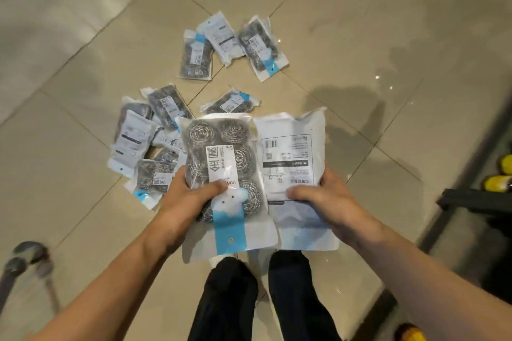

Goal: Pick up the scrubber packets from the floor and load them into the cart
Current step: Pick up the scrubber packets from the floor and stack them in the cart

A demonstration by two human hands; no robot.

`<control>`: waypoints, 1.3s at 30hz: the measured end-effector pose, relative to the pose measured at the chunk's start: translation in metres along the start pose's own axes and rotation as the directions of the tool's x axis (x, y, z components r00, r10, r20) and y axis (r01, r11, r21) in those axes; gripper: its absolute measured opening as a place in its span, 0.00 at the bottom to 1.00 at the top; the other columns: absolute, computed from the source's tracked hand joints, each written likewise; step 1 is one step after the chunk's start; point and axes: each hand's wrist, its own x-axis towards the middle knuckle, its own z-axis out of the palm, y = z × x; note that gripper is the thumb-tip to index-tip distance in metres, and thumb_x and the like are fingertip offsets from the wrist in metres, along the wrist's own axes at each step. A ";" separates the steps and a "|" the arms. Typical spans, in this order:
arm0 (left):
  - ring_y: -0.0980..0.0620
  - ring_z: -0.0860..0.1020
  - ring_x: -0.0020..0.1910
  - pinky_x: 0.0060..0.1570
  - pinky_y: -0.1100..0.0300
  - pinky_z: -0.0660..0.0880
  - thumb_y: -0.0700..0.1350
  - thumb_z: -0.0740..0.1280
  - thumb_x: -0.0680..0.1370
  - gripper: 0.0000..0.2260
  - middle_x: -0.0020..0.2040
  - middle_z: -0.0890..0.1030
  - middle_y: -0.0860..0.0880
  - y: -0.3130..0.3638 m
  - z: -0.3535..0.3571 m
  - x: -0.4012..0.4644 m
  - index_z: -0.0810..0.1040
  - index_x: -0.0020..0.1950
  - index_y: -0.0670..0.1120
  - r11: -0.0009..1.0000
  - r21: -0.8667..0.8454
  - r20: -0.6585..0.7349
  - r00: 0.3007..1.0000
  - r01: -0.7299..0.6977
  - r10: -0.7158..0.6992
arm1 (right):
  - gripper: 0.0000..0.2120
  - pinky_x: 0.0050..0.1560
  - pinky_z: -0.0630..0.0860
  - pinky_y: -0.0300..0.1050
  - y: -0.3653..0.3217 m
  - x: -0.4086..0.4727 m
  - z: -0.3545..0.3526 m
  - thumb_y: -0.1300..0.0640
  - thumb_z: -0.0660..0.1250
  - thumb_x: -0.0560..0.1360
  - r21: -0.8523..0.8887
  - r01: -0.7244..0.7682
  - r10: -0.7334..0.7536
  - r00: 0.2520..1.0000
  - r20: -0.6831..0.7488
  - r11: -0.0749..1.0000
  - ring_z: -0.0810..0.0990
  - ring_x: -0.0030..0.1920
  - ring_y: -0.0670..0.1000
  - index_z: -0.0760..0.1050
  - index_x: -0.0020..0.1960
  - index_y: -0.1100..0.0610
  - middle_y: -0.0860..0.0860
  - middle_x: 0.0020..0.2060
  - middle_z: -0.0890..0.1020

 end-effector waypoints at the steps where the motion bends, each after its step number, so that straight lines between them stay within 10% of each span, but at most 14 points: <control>1: 0.43 0.87 0.52 0.56 0.45 0.82 0.36 0.77 0.74 0.20 0.54 0.88 0.45 0.016 -0.003 -0.026 0.77 0.64 0.46 1.000 -0.015 0.003 1.000 -0.004 0.004 | 0.27 0.55 0.84 0.47 -0.018 -0.027 0.002 0.69 0.77 0.69 0.005 0.002 -0.002 1.000 -0.007 1.000 0.87 0.55 0.51 0.77 0.65 0.53 0.49 0.53 0.88; 21: 0.53 0.87 0.50 0.42 0.67 0.81 0.36 0.74 0.75 0.23 0.53 0.88 0.52 0.162 -0.103 -0.365 0.73 0.67 0.51 0.969 -0.095 0.132 0.962 -0.227 0.238 | 0.18 0.48 0.83 0.54 -0.185 -0.364 0.045 0.71 0.74 0.72 0.170 0.181 -0.188 0.982 0.024 0.969 0.89 0.45 0.58 0.79 0.59 0.59 0.56 0.47 0.89; 32: 0.44 0.86 0.57 0.61 0.46 0.80 0.39 0.75 0.75 0.24 0.59 0.86 0.46 0.144 -0.088 -0.427 0.72 0.69 0.49 0.931 -0.185 -0.164 0.944 -0.316 0.288 | 0.17 0.59 0.81 0.55 -0.223 -0.363 0.037 0.67 0.75 0.74 0.010 0.344 -0.329 0.891 0.314 0.939 0.88 0.52 0.53 0.81 0.60 0.53 0.50 0.51 0.89; 39: 0.48 0.87 0.53 0.49 0.58 0.83 0.37 0.75 0.75 0.22 0.55 0.88 0.48 0.080 -0.050 -0.488 0.75 0.66 0.47 0.856 -0.356 -0.512 0.845 -0.374 0.156 | 0.22 0.51 0.81 0.46 -0.214 -0.364 0.057 0.68 0.75 0.72 -0.118 0.404 -0.268 0.770 0.579 0.907 0.87 0.53 0.53 0.77 0.61 0.51 0.49 0.50 0.89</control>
